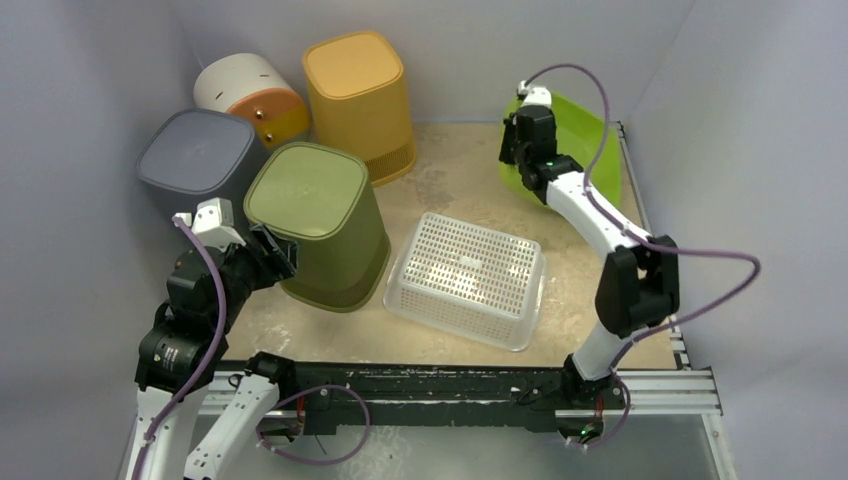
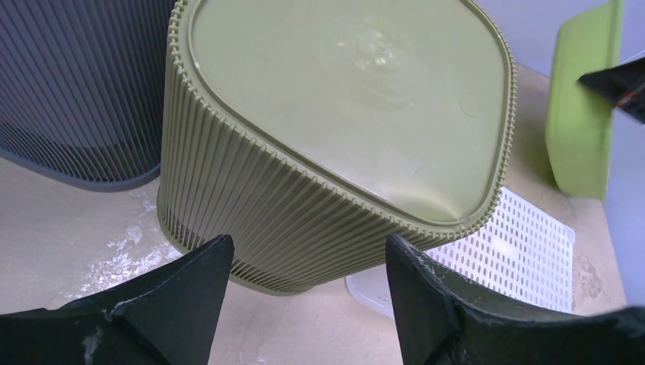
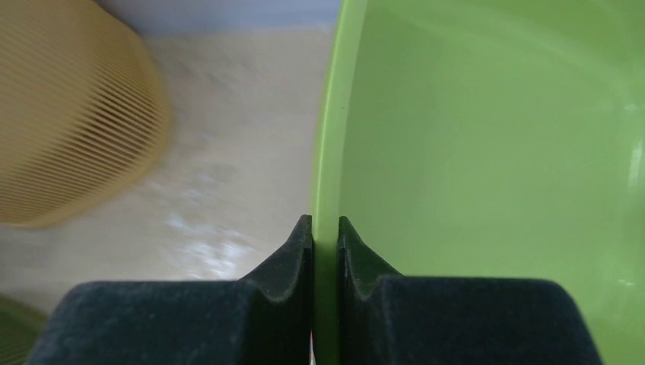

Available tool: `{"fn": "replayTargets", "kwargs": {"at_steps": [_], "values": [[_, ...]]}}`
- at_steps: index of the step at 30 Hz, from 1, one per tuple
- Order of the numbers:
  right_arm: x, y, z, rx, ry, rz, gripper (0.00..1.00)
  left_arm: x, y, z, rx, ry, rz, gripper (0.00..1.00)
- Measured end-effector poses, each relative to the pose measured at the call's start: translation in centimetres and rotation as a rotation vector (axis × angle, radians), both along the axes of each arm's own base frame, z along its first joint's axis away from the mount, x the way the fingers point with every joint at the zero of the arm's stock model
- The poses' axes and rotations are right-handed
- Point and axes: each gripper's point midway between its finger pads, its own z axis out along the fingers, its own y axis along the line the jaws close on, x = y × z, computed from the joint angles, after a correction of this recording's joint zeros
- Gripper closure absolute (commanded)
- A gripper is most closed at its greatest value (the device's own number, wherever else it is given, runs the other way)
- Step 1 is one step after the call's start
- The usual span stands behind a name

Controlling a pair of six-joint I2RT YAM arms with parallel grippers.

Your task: Turn the large container upside down

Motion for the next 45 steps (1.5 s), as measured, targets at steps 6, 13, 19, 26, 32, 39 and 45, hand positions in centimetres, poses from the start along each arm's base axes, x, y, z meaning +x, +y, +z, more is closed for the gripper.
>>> {"fn": "replayTargets", "kwargs": {"at_steps": [6,13,19,26,32,39,45], "values": [[-1.2,3.9,13.6,0.305,-0.341,0.156,1.0,-0.1,0.0,0.4,-0.002,-0.008,0.0,0.3],[-3.2,7.6,15.4,0.75,-0.543,0.278,1.0,-0.7,0.2,1.3,-0.004,-0.02,0.004,0.3],[-3.3,9.4,12.7,0.956,-0.55,0.343,1.0,-1.1,0.7,2.2,-0.003,-0.039,0.018,0.3],[-5.9,9.5,16.9,1.199,-0.672,0.472,1.0,-1.4,0.9,2.0,0.002,-0.03,0.026,0.3],[-5.9,10.3,15.7,1.358,-0.622,0.511,1.0,-1.4,0.9,2.0,0.002,-0.03,0.025,0.3],[-4.1,9.2,12.9,1.49,-0.581,0.458,1.0,-1.4,0.9,2.0,0.004,-0.029,0.028,0.3],[-3.1,3.4,10.5,1.464,-0.621,0.288,1.0,-1.4,0.9,1.8,0.004,-0.027,0.028,0.3]]}}
